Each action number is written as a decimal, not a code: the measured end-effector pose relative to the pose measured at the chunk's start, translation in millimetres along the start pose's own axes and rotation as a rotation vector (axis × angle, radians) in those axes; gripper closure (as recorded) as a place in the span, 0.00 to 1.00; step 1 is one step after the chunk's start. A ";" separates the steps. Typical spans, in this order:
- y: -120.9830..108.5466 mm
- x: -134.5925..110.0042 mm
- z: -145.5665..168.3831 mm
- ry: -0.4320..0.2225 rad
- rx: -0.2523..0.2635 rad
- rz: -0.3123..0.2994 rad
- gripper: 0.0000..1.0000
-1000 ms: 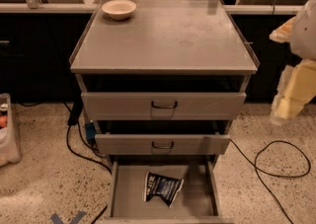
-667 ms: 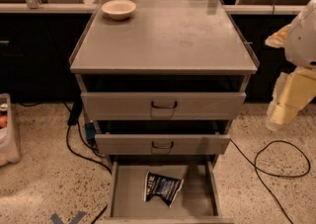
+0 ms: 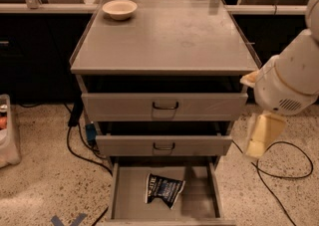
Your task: Pick blue chip bag from bottom drawer and place on counter
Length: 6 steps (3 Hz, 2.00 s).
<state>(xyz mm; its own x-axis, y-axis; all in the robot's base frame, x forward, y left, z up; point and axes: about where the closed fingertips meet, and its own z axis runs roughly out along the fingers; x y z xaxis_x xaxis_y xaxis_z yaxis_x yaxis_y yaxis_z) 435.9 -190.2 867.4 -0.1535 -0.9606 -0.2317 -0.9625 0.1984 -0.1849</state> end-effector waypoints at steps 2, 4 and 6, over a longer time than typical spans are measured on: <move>23.3 12.5 82.8 0.000 -0.059 0.010 0.00; 27.4 7.1 82.0 0.023 -0.032 -0.036 0.00; 36.3 15.7 133.5 0.061 -0.021 -0.098 0.00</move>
Offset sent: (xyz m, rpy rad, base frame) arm -0.0077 0.0103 -0.1292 0.0142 0.0939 -0.0111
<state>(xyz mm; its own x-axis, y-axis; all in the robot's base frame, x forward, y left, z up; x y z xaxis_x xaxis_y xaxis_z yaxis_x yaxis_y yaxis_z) 428.3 -172.1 729.5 -0.0707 -0.9854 -0.1551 -0.9779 0.0991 -0.1839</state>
